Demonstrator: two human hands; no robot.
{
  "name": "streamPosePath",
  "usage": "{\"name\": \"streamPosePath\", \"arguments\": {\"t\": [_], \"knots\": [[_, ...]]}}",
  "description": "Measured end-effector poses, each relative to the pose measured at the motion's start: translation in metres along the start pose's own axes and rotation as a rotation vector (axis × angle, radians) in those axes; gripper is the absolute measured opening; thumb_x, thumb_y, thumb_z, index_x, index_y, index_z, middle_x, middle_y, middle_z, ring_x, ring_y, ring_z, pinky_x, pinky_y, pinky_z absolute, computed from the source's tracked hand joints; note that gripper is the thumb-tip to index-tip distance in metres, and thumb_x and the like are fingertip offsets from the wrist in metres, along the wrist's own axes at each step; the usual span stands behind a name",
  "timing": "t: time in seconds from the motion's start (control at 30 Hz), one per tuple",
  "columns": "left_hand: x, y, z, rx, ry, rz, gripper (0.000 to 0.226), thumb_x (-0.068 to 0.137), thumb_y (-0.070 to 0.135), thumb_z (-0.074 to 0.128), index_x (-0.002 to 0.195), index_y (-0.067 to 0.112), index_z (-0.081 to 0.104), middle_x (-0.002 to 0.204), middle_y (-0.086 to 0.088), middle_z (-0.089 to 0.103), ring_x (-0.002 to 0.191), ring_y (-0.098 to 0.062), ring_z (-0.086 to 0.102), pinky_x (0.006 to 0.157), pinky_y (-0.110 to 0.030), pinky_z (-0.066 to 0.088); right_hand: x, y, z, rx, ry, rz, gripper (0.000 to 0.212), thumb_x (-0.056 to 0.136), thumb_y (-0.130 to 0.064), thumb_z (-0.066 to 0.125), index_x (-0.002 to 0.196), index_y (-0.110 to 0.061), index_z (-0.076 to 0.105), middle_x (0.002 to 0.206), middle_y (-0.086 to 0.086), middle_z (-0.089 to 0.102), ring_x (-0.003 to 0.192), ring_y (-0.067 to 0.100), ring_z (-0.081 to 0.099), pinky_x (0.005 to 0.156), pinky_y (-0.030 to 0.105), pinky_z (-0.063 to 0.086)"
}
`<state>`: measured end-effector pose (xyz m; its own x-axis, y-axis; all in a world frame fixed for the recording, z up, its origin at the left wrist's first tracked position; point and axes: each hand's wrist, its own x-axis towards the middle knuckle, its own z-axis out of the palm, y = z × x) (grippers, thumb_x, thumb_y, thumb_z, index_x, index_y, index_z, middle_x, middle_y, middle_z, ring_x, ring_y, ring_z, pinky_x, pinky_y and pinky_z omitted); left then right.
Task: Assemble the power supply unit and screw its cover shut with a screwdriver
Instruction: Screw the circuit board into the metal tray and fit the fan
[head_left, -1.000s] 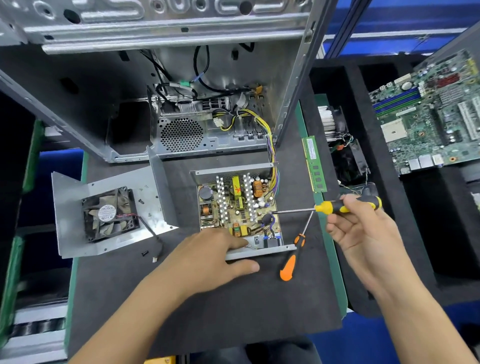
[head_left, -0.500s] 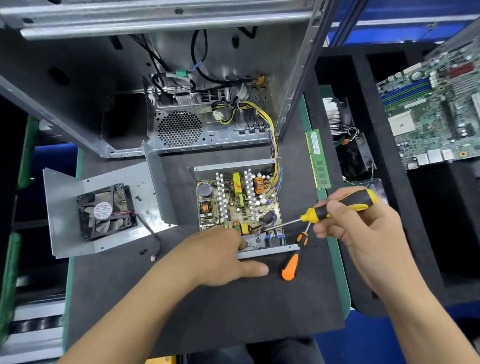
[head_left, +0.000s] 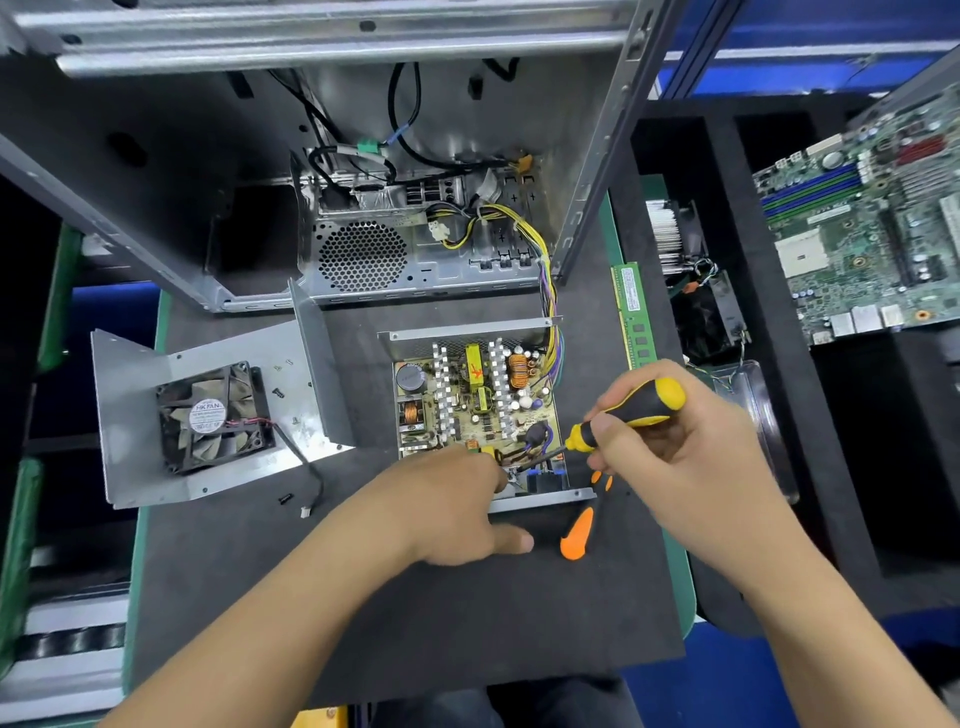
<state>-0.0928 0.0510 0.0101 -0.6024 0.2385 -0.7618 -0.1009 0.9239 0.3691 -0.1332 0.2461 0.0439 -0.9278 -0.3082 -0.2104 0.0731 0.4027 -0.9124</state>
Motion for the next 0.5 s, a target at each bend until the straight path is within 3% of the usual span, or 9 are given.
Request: {"name": "streamPosePath", "arguments": {"t": [0.1,0.27,0.5], "knots": [[0.000,-0.001,0.001,0.020,0.018,0.006,0.045,0.088,0.063,0.061,0.088,0.019,0.054,0.077,0.004,0.046,0.069,-0.016,0.046,0.056,-0.032,0.030,0.002,0.000,0.004,-0.071,-0.041,-0.037,0.012,0.077,-0.037,0.065,0.086,-0.031,0.059,0.076,0.000,0.068,0.064,0.027,0.069,0.063,0.047,0.057],[0.002,-0.001,0.001,0.048,0.021,0.026,0.041,0.090,0.058,0.062,0.096,0.018,0.057,0.076,0.005,0.043,0.078,-0.023,0.048,0.057,-0.032,0.030,0.005,0.006,0.010,-0.164,-0.060,-0.088,0.011,0.077,-0.033,0.064,0.086,-0.030,0.057,0.074,-0.006,0.065,0.062,0.015,0.065,0.056,0.019,0.050],[0.005,-0.002,0.005,0.064,0.030,0.037,0.038,0.091,0.057,0.061,0.101,0.020,0.058,0.077,0.006,0.041,0.084,-0.026,0.050,0.065,-0.032,0.035,0.005,0.013,0.014,-0.196,-0.056,-0.101,0.012,0.080,-0.027,0.067,0.087,-0.029,0.057,0.076,-0.008,0.065,0.062,0.015,0.062,0.055,0.018,0.049]]}}
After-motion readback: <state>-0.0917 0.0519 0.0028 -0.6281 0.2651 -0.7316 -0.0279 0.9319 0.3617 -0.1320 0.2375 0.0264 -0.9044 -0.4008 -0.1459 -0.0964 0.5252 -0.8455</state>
